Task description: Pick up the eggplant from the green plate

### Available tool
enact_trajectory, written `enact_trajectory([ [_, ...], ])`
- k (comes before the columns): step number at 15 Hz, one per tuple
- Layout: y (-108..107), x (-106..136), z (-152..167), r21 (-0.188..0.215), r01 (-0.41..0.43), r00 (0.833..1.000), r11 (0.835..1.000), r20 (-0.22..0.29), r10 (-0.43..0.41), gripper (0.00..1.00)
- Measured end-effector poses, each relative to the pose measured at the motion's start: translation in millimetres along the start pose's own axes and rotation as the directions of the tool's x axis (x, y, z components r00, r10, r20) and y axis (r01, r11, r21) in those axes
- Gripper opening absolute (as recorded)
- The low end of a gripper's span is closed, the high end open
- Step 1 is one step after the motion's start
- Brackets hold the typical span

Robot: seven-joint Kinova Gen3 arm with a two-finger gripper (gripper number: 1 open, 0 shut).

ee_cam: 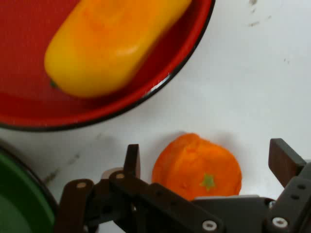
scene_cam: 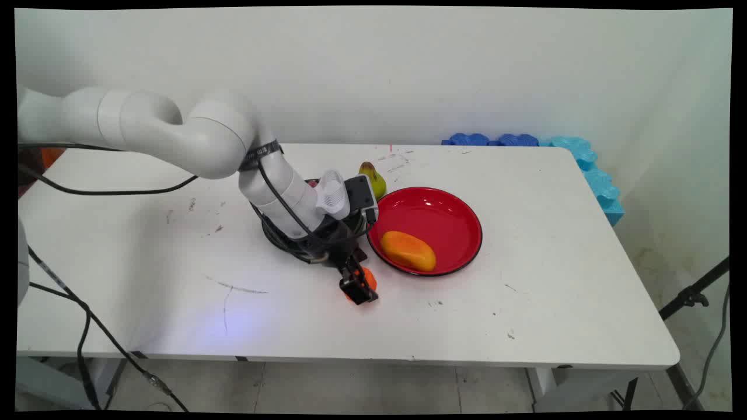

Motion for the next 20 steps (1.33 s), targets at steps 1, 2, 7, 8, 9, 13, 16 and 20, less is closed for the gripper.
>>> enact_trajectory([
  [1,0.0,0.6,-1.3,-0.002,-0.004,1.000,1.000,-0.004,0.004,1.00],
  [2,-0.7,2.3,-4.9,-0.002,-0.013,1.000,1.000,-0.012,0.013,1.00],
  [7,-18.1,14.5,-46.4,0.033,-0.077,0.996,0.996,-0.036,0.078,1.00],
  [8,-26.9,17.4,-57.7,0.048,-0.090,0.995,0.995,-0.037,0.092,1.00],
  [9,-36.9,20.4,-68.5,0.064,-0.100,0.994,0.993,-0.038,0.102,1.00],
  [13,-77.0,23.1,-94.5,0.119,-0.113,0.993,0.986,-0.013,0.116,1.00],
  [16,-104.5,14.7,-99.4,0.140,-0.088,0.996,0.986,0.014,0.087,1.00],
  [20,-124.7,-2.8,-95.7,0.149,-0.033,0.999,0.988,0.037,0.028,1.00],
])
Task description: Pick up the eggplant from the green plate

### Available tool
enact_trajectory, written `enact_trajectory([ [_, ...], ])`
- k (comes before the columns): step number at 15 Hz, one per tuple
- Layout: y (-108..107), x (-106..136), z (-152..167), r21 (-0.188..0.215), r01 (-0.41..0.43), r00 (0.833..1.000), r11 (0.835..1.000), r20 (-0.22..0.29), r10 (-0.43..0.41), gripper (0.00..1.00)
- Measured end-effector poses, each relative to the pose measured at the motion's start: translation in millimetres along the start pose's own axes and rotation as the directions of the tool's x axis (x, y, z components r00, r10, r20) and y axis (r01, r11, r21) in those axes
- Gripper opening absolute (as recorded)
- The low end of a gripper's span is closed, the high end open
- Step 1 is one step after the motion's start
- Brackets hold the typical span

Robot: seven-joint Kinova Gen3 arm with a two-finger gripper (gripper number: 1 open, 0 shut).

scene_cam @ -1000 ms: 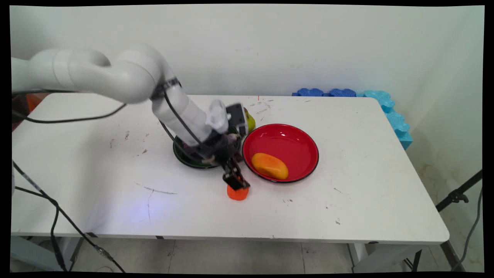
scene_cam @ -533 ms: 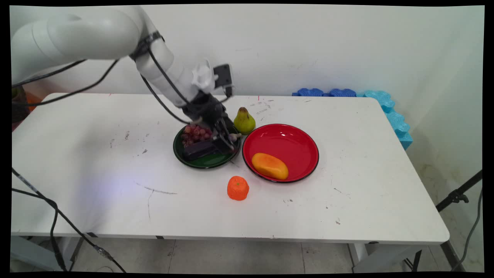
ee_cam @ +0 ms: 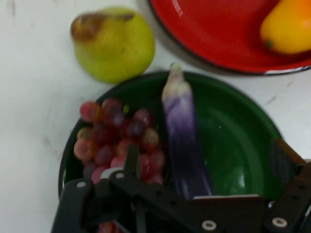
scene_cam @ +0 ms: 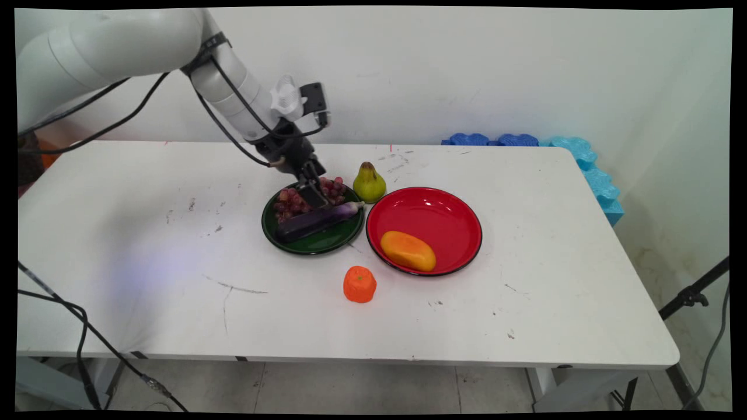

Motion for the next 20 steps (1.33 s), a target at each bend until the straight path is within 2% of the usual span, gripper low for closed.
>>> enact_trajectory([
  [2,-6.8,-15.8,8.4,-0.001,0.039,0.999,0.999,0.019,-0.039,1.00],
  [7,-4.6,-41.6,26.7,-0.019,0.086,0.995,0.996,0.044,-0.085,1.00],
  [12,1.5,-56.4,44.5,-0.038,0.114,0.993,0.993,0.047,-0.113,1.00],
  [16,1.9,-62.2,56.4,-0.036,0.128,0.991,0.991,0.037,-0.127,1.00],
  [17,1.9,-62.9,57.9,-0.036,0.130,0.991,0.991,0.035,-0.129,0.00],
  [20,2.4,-65.5,62.9,-0.037,0.131,0.991,0.991,0.028,-0.130,0.00],
])
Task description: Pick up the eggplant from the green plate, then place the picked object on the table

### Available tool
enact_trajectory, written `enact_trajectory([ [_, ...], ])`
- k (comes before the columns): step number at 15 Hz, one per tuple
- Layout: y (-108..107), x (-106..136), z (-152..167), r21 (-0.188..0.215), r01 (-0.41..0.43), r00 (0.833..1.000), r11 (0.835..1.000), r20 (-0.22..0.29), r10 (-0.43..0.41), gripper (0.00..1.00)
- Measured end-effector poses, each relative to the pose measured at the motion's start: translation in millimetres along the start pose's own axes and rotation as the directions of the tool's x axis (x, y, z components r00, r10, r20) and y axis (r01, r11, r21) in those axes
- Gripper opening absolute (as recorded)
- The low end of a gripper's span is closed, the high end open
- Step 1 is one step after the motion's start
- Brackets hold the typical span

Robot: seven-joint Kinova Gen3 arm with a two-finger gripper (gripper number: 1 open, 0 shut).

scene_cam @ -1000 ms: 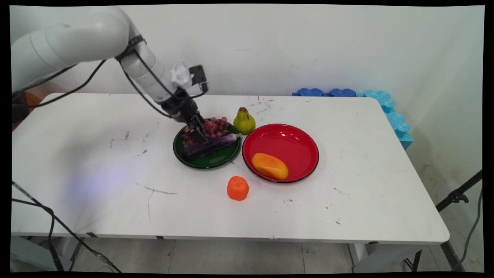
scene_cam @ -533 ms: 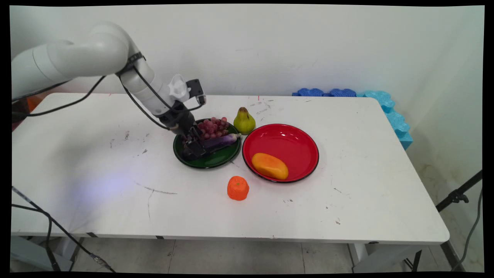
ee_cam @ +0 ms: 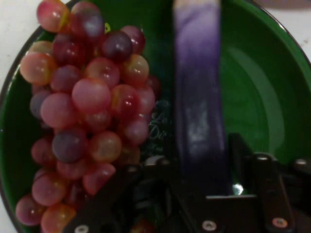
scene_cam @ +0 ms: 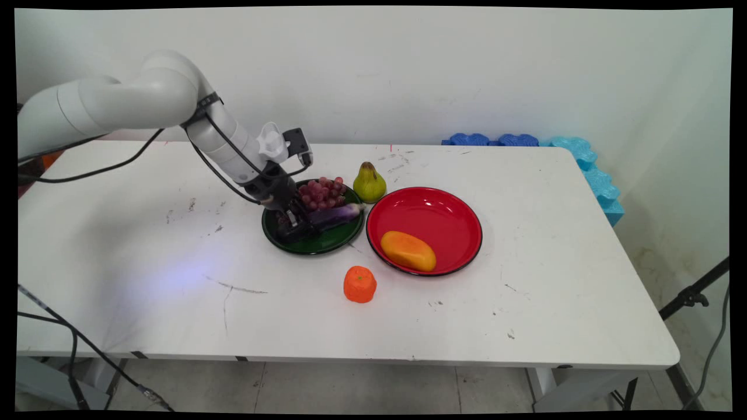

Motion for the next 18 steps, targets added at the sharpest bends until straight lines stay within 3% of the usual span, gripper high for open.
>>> enact_trajectory([
  [8,2.4,2.2,-7.8,0.003,-0.034,0.999,0.999,-0.032,0.034,0.00],
  [13,9.6,24.5,-51.5,0.012,-0.084,0.993,0.996,-0.081,0.084,0.00],
  [18,45.4,51.6,-100.5,-0.030,-0.127,0.983,0.991,-0.138,0.121,0.00],
])
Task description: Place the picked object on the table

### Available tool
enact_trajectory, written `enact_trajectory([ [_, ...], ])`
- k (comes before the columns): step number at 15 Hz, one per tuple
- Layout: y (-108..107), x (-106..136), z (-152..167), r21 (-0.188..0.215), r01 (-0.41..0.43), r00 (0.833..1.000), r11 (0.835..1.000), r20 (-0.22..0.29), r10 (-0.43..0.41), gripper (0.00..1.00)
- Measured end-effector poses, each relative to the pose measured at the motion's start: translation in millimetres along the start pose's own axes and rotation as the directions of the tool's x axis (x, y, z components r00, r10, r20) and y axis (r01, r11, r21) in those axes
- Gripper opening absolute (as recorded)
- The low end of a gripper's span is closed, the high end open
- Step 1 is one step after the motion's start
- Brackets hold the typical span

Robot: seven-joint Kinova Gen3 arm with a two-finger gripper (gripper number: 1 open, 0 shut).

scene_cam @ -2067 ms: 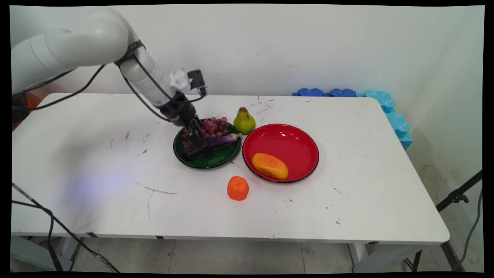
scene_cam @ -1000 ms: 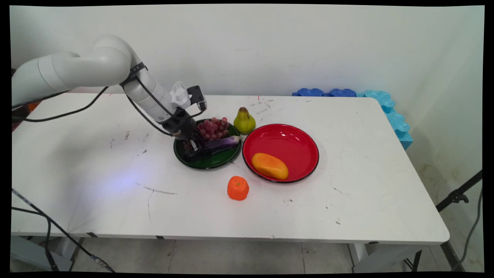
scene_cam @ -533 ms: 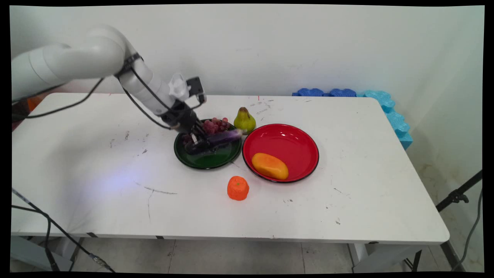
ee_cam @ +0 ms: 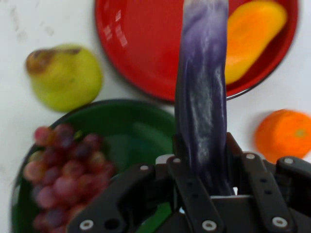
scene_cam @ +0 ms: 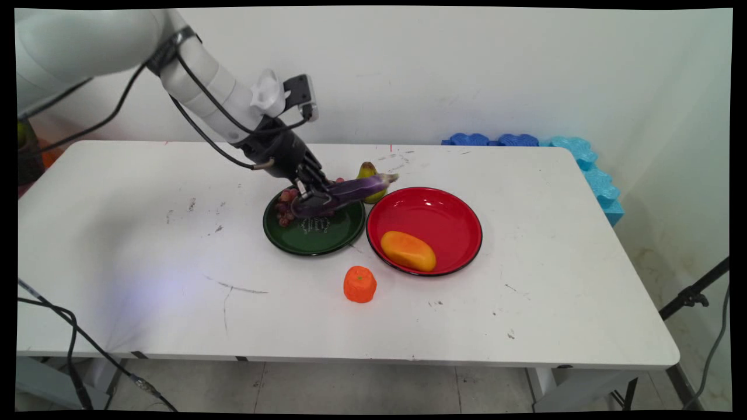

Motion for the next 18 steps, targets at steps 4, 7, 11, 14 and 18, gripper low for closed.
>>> enact_trajectory([
  [4,37.8,14.3,-11.4,-0.055,-0.018,1.000,0.998,-0.010,0.018,0.00],
  [7,69.9,12.5,-3.5,-0.097,-0.034,0.999,0.995,0.011,0.035,0.00],
  [11,107.4,-3.6,23.5,-0.144,-0.051,0.996,0.988,0.061,0.060,0.00],
  [14,126.4,-16.2,47.8,-0.165,-0.081,0.992,0.983,0.084,0.095,0.00],
  [18,140.0,-25.6,78.7,-0.176,-0.125,0.986,0.976,0.091,0.142,0.00],
])
